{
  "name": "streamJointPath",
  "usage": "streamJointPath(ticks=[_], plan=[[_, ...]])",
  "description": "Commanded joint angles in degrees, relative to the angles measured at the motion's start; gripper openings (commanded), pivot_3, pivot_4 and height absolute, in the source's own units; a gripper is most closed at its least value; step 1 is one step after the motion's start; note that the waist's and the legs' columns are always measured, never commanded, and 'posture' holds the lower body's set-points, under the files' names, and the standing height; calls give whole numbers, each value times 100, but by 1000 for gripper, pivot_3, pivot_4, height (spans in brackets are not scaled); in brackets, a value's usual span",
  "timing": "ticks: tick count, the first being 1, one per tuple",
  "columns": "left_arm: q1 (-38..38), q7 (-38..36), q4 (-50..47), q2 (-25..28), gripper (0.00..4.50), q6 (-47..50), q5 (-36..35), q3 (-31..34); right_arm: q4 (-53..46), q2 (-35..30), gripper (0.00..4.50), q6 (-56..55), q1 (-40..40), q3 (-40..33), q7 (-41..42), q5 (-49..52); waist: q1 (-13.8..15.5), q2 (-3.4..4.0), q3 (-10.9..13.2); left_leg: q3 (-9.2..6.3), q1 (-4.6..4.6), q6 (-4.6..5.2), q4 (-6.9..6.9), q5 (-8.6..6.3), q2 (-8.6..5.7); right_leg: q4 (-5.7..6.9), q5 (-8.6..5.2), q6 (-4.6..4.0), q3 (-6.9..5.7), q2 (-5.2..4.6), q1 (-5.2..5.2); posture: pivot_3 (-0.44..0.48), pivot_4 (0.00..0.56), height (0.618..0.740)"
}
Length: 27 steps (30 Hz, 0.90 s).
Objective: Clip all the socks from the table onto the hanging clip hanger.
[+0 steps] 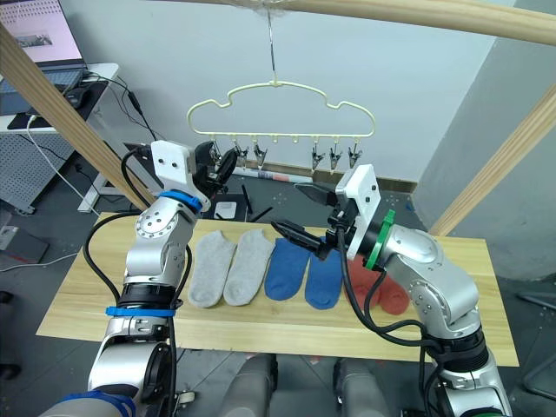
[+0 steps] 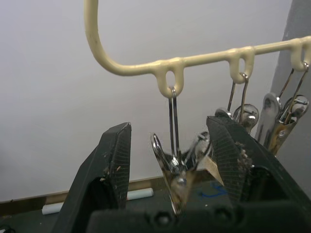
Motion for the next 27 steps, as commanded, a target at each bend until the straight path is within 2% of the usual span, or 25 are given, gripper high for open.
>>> streamJointPath(ticks=[1,13,16,21,25,27], plan=[[-102,-73,-48,80,2679,-186,91,12,-303,11,4024,-28,-113,-116,-34,160,-1,-2,13,0,0,0,0,0,0,0,0,0,0,0,0,139,288,740],[-291,-207,174,73,2679,-414,152,24,-328,-7,4024,30,-122,-141,-155,295,-2,-1,29,-2,-16,-1,1,0,0,2,0,0,-2,0,-14,139,296,740],[-290,-316,141,73,2094,-449,113,11,-325,-6,4024,53,-131,-166,-191,341,-3,0,30,-3,-17,-1,1,1,0,3,0,0,-4,0,-16,140,296,740],[-304,-334,107,58,688,-495,141,16,-322,5,4024,84,-119,-185,-250,405,-3,-1,32,-4,-18,-1,1,0,0,3,0,0,-4,0,-16,145,298,740],[-293,-339,97,70,58,-494,159,17,-321,32,4024,75,-95,-168,-304,419,-3,-1,37,-5,-18,-1,1,0,0,3,0,0,-4,0,-16,148,299,740],[-261,-340,94,103,18,-464,159,35,-282,0,4024,89,0,-116,-372,321,-2,0,43,-5,-18,-1,1,0,0,4,0,0,-4,0,-16,152,299,740]])
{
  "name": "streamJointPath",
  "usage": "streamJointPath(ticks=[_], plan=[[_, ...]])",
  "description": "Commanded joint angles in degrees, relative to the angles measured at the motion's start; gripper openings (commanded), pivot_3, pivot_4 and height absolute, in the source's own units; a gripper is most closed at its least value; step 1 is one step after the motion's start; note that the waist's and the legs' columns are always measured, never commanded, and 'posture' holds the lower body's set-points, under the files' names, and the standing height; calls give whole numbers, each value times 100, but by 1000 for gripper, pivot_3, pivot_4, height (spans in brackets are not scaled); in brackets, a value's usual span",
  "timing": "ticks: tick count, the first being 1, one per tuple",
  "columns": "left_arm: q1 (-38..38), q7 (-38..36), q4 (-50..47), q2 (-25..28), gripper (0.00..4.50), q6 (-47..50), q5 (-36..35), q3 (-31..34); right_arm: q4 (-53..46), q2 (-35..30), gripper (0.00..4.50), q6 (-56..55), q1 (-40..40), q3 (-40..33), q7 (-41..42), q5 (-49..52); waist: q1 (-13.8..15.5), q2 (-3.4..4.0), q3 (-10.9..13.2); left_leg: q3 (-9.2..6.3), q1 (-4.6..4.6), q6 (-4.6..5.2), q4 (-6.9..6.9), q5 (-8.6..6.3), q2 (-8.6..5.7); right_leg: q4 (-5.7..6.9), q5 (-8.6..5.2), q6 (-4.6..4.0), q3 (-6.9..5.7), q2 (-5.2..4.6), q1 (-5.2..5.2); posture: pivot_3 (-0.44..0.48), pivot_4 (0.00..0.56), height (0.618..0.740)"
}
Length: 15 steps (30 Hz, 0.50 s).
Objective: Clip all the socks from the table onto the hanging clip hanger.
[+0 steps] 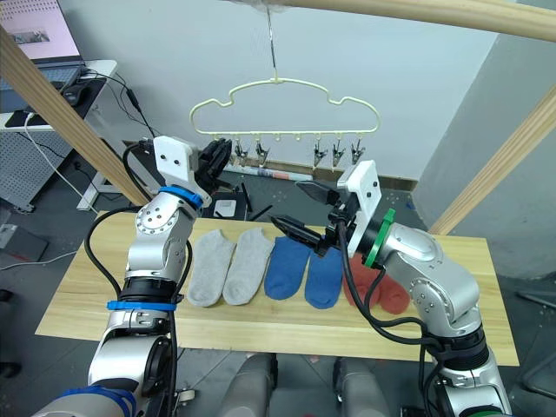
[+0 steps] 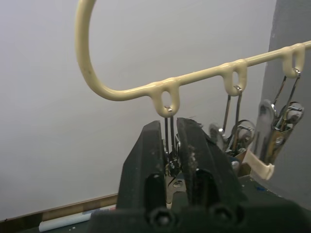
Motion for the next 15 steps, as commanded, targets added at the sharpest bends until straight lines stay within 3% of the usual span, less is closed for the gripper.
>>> streamJointPath(ticks=[1,6,10,15], plan=[[-53,-6,-191,91,18,-81,29,42,-266,-22,4024,-42,91,-46,-132,-64,1,0,4,0,0,0,0,0,0,0,0,0,0,0,0,152,299,740],[39,72,-324,161,18,168,25,66,420,-309,4024,-540,993,241,-976,-1604,31,0,6,-4,-2,0,0,0,-1,-2,-2,3,-4,-2,0,163,304,740],[205,8,-503,247,18,333,23,38,1547,-263,4024,-504,1424,-29,-1976,-2495,25,-1,10,5,-2,-6,1,3,-5,1,-1,5,4,-7,-3,166,304,740],[335,24,-689,244,18,505,-60,83,2742,46,4024,-567,1416,-512,-2628,-2814,-14,2,13,6,2,-11,0,6,1,14,-1,5,6,-2,-11,164,305,740]])
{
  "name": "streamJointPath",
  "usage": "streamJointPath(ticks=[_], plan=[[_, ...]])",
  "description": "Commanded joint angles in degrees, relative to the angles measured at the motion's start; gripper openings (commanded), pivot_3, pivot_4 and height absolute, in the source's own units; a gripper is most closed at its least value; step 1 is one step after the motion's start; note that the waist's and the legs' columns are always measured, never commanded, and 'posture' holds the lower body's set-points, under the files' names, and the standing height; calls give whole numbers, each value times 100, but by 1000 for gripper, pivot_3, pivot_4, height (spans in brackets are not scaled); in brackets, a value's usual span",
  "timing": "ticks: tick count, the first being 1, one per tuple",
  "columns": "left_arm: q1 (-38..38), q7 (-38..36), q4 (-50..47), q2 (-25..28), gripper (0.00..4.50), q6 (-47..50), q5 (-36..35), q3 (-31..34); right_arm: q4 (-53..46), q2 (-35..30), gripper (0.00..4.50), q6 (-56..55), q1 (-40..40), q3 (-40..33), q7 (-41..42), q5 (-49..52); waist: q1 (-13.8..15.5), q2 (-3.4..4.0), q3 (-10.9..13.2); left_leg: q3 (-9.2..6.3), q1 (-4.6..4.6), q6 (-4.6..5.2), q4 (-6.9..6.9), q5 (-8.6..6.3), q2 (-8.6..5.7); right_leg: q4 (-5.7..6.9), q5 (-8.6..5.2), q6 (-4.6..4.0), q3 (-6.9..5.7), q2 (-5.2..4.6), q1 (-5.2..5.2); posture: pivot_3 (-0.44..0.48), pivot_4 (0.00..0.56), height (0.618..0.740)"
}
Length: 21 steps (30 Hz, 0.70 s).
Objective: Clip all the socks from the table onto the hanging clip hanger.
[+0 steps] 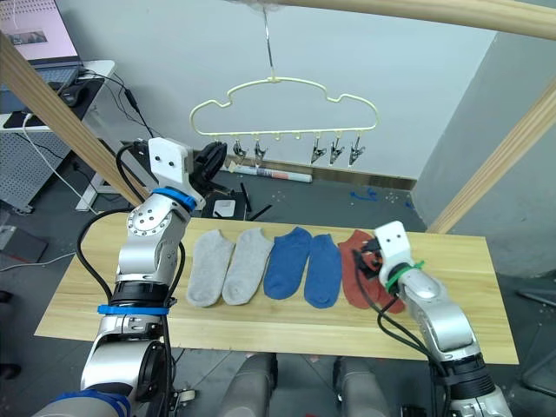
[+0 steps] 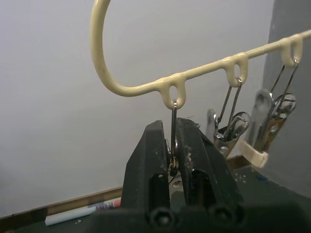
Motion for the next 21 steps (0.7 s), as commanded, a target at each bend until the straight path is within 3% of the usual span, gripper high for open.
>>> streamJointPath(ticks=[1,9,10,12,21], plan=[[71,19,-245,54,18,108,-44,78,477,189,4024,-202,-93,-341,-346,-196,-12,1,1,-1,1,0,0,0,3,1,0,0,-1,3,0,164,305,740],[50,6,-239,42,18,136,-29,45,1522,433,4024,-397,-388,-367,-217,-302,-122,1,2,4,-1,1,0,0,-3,-1,0,1,7,1,-1,161,305,740],[41,8,-235,44,5,133,-25,43,1603,487,3853,-322,-405,-403,-183,-250,-123,1,2,4,-1,1,0,0,-2,-1,0,1,6,2,0,161,305,740],[33,11,-234,51,0,131,-17,44,1676,528,3427,-234,-392,-430,-134,-240,-121,1,1,2,-1,1,0,0,-1,0,0,1,4,2,0,169,304,740],[62,28,-252,95,0,134,-12,74,1580,464,267,-39,-216,-621,-19,-207,-115,1,1,1,0,1,1,0,-3,0,2,4,4,1,3,174,303,740]])
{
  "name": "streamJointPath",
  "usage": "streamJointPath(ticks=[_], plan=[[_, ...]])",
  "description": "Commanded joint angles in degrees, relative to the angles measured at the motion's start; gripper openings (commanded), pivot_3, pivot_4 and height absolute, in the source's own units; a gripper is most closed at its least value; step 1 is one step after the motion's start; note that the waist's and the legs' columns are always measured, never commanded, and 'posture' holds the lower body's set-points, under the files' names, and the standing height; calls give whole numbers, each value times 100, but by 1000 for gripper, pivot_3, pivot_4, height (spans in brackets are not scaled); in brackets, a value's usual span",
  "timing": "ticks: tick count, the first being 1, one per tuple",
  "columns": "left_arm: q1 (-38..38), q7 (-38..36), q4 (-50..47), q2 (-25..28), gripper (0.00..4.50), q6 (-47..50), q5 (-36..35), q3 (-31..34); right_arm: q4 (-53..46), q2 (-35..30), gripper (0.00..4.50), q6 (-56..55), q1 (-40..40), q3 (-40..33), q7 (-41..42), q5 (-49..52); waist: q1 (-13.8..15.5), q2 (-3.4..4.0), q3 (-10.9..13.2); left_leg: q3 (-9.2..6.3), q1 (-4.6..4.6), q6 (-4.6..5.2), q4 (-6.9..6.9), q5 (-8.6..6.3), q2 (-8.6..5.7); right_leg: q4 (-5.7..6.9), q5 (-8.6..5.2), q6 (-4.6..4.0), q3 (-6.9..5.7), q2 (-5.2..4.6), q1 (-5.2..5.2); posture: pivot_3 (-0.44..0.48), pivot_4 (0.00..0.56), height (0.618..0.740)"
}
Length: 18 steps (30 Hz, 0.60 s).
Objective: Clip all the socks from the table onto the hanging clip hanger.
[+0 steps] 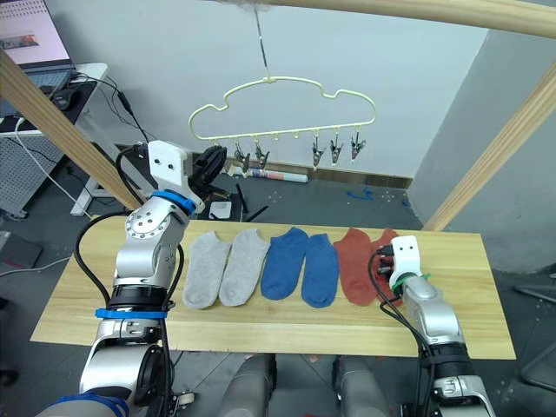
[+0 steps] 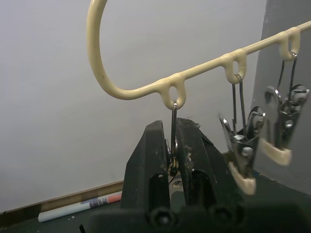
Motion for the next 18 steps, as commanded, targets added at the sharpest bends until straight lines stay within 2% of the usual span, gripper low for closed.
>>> streamJointPath(ticks=[1,4,6,9,12,16,18], plan=[[24,34,-181,66,0,14,9,72,54,-92,18,223,215,-202,40,13,1,0,0,0,0,0,0,0,0,0,0,0,0,0,1,174,303,740],[39,26,-221,23,0,192,-132,127,-238,-257,18,74,299,-141,248,-71,3,0,0,0,1,0,0,0,0,0,1,1,1,0,1,176,301,740],[31,-4,-306,-40,0,603,-481,279,-591,-506,18,-168,390,36,540,-191,2,0,0,0,0,0,0,0,-1,-1,1,1,1,0,1,177,302,740],[-76,-52,-481,-123,0,2167,-1754,824,-1533,-887,18,-210,485,281,1294,14,-20,9,9,2,-1,0,0,0,-2,-3,0,2,2,-2,0,175,302,740],[-187,-155,-571,-1,0,3786,-3129,1423,-2523,-1093,18,364,461,423,1905,490,-112,10,14,0,2,0,2,0,7,5,0,4,2,5,-3,175,302,740],[-289,-24,-515,229,0,5031,-4179,1950,-3335,-802,18,1433,201,530,2036,1198,-157,9,14,-17,7,1,0,0,14,9,-1,4,-9,14,-1,172,299,740],[-346,108,-539,250,0,5454,-4624,2150,-3557,-331,18,1983,-81,520,1785,1545,-149,8,15,-19,3,0,0,0,12,8,-1,5,-11,12,-1,172,296,740]])
